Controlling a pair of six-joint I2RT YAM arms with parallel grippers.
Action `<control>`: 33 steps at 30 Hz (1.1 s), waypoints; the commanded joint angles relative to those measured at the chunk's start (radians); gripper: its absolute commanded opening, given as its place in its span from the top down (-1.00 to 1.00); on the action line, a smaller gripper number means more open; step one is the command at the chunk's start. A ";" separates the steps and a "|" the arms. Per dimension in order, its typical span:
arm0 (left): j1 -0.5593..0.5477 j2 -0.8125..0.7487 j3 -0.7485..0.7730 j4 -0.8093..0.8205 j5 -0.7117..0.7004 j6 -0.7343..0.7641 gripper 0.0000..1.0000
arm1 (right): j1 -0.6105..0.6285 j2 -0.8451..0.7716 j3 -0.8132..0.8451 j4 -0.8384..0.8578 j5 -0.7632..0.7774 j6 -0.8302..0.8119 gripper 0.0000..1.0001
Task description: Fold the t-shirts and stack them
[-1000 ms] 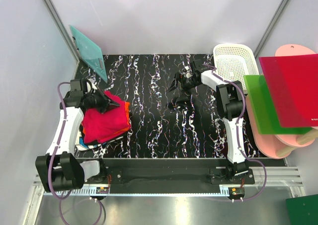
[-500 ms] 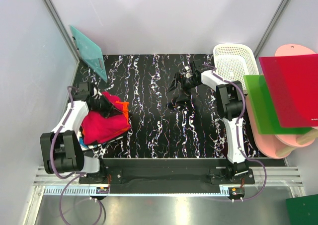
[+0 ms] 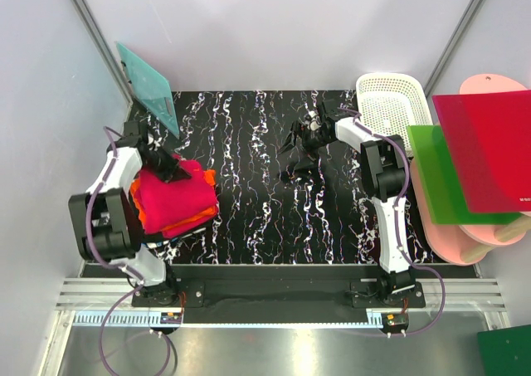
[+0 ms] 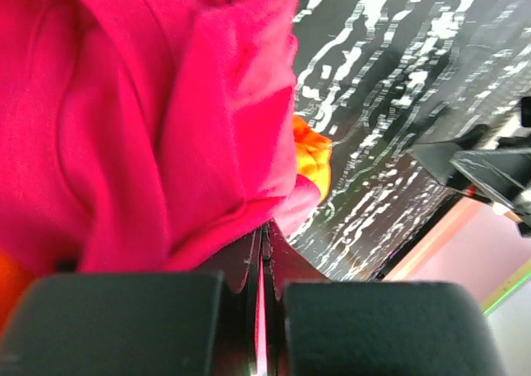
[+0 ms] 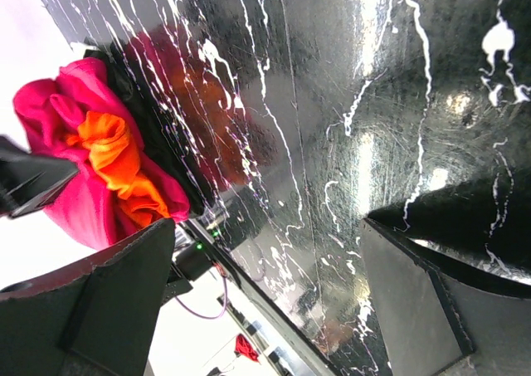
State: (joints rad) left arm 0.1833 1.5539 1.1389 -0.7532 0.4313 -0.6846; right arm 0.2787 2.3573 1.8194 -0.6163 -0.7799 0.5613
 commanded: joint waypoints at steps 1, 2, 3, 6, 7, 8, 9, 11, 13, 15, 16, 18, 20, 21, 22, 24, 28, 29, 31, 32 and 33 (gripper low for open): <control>0.008 0.097 0.012 0.011 -0.037 0.043 1.00 | 0.013 0.016 0.047 0.009 0.001 0.012 -0.99; 0.008 0.101 0.015 0.012 -0.039 0.043 1.00 | 0.014 0.019 0.052 0.009 -0.001 0.014 -0.99; 0.008 0.107 0.018 0.014 -0.037 0.045 1.00 | 0.014 0.019 0.055 0.009 0.002 0.014 -0.99; 0.008 0.086 0.050 0.021 -0.014 0.056 1.00 | 0.013 0.023 0.064 0.009 0.001 0.017 -1.00; 0.008 0.072 0.061 0.034 0.012 0.059 1.00 | 0.013 0.022 0.066 0.010 0.001 0.017 -0.99; 0.008 0.055 0.085 0.046 0.026 0.060 1.00 | 0.013 0.019 0.066 0.010 0.002 0.017 -0.99; 0.007 0.011 0.093 0.066 0.043 0.053 1.00 | 0.013 0.019 0.066 0.010 0.004 0.017 -0.99; 0.008 -0.041 0.104 0.150 0.105 0.037 1.00 | 0.014 0.016 0.064 0.010 0.004 0.015 -0.99; 0.008 -0.110 0.088 0.231 0.161 -0.004 1.00 | 0.013 0.013 0.057 0.009 0.005 0.015 -0.99; 0.008 -0.156 0.064 0.268 0.190 -0.047 1.00 | 0.014 0.010 0.046 0.010 0.004 0.014 -0.99; 0.008 -0.170 0.026 0.306 0.222 -0.062 1.00 | 0.013 0.008 0.043 0.009 0.002 0.014 -1.00; 0.008 -0.213 -0.019 0.328 0.247 -0.087 1.00 | 0.013 0.003 0.035 0.010 0.001 0.011 -0.99; 0.007 -0.259 -0.099 0.354 0.291 -0.104 1.00 | 0.014 0.000 0.031 0.009 0.001 0.008 -0.99; 0.007 -0.274 -0.126 0.365 0.326 -0.124 1.00 | 0.014 0.002 0.027 0.010 0.001 0.009 -0.99; 0.007 -0.290 -0.186 0.377 0.343 -0.133 1.00 | 0.014 0.002 0.026 0.009 -0.002 0.006 -0.99; -0.002 -0.333 -0.272 0.388 0.380 -0.164 1.00 | 0.014 0.000 0.020 0.010 -0.004 0.005 -0.99; -0.018 -0.426 -0.418 0.432 0.383 -0.197 1.00 | 0.016 0.003 0.012 0.012 -0.007 0.003 -0.99; -0.018 -0.449 -0.447 0.457 0.395 -0.213 1.00 | 0.016 0.002 0.009 0.010 -0.007 0.003 -1.00; -0.010 -0.451 -0.537 0.566 0.423 -0.282 1.00 | 0.019 0.006 0.003 0.013 -0.009 0.002 -0.99; -0.010 -0.440 -0.559 0.599 0.431 -0.306 1.00 | 0.019 0.007 0.000 0.012 -0.010 0.003 -0.99; -0.008 -0.425 -0.582 0.613 0.423 -0.302 1.00 | 0.020 0.010 0.000 0.013 -0.012 0.002 -0.99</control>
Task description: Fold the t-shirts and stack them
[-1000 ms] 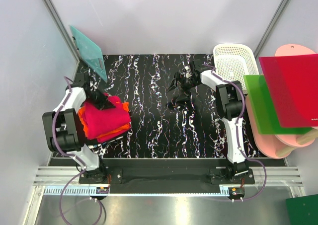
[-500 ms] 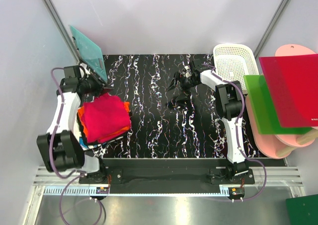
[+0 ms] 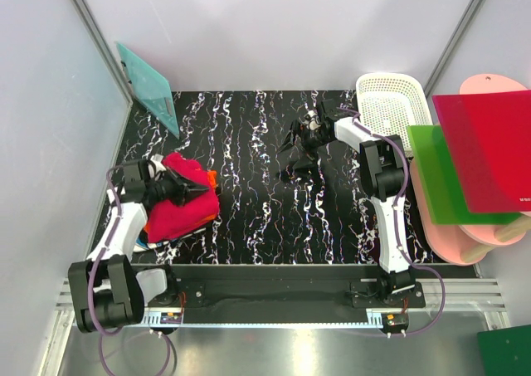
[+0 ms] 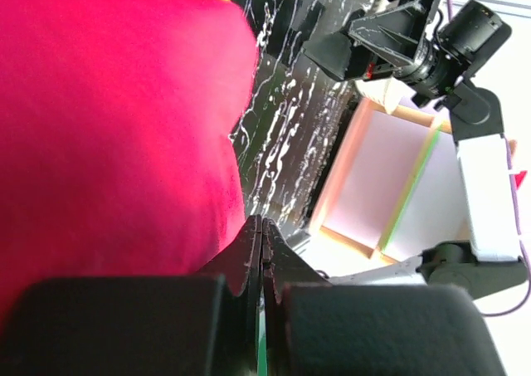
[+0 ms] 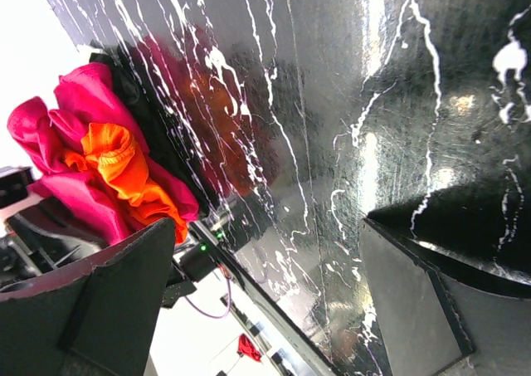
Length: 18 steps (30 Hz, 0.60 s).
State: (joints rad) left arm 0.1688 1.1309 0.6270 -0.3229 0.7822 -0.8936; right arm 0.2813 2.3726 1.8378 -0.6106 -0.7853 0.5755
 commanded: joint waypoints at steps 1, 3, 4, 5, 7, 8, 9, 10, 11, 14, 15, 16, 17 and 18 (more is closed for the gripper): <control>0.005 0.044 -0.076 0.183 0.069 -0.085 1.00 | 0.019 -0.003 -0.018 0.009 -0.009 -0.012 -0.99; 0.005 0.098 -0.087 0.180 0.045 -0.051 1.00 | 0.019 -0.001 -0.018 0.006 -0.011 -0.014 -0.99; 0.005 0.148 -0.087 0.180 0.037 -0.039 1.00 | 0.019 -0.003 -0.017 0.006 -0.009 -0.017 -1.00; 0.005 0.176 -0.084 0.180 0.023 -0.010 1.00 | 0.021 -0.001 -0.015 0.008 -0.011 -0.019 -0.99; 0.006 0.257 -0.061 0.156 -0.033 0.027 1.00 | 0.019 -0.003 -0.012 0.006 -0.011 -0.020 -0.99; 0.006 0.288 -0.050 0.154 -0.043 0.054 1.00 | 0.019 -0.004 -0.011 0.006 -0.011 -0.020 -0.99; 0.006 0.317 -0.026 0.144 -0.044 0.064 1.00 | 0.018 -0.004 -0.011 0.006 -0.011 -0.019 -0.99; 0.008 0.363 -0.017 0.143 -0.034 0.067 1.00 | 0.018 -0.006 -0.009 0.006 -0.012 -0.020 -0.99; 0.006 0.372 -0.007 0.143 -0.021 0.067 1.00 | 0.019 -0.007 -0.005 0.005 -0.014 -0.022 -0.99; 0.005 0.327 0.048 0.124 0.006 0.076 1.00 | 0.019 -0.010 0.009 -0.001 -0.014 -0.026 -1.00; 0.005 0.299 0.069 0.104 0.000 0.084 1.00 | 0.018 -0.012 0.014 -0.002 -0.012 -0.026 -0.99; 0.005 0.240 0.097 0.076 -0.009 0.093 1.00 | 0.019 -0.010 0.017 -0.005 -0.011 -0.026 -0.99; 0.006 0.207 0.155 0.026 -0.026 0.110 1.00 | 0.019 -0.013 0.023 -0.006 -0.011 -0.026 -0.99; 0.005 0.172 0.186 0.001 -0.040 0.119 1.00 | 0.019 -0.018 0.026 -0.005 -0.008 -0.029 -0.99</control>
State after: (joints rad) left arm 0.1699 1.4048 0.7002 -0.1921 0.8143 -0.8379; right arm 0.2848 2.3726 1.8320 -0.6071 -0.8032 0.5728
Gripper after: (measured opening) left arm 0.005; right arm 0.994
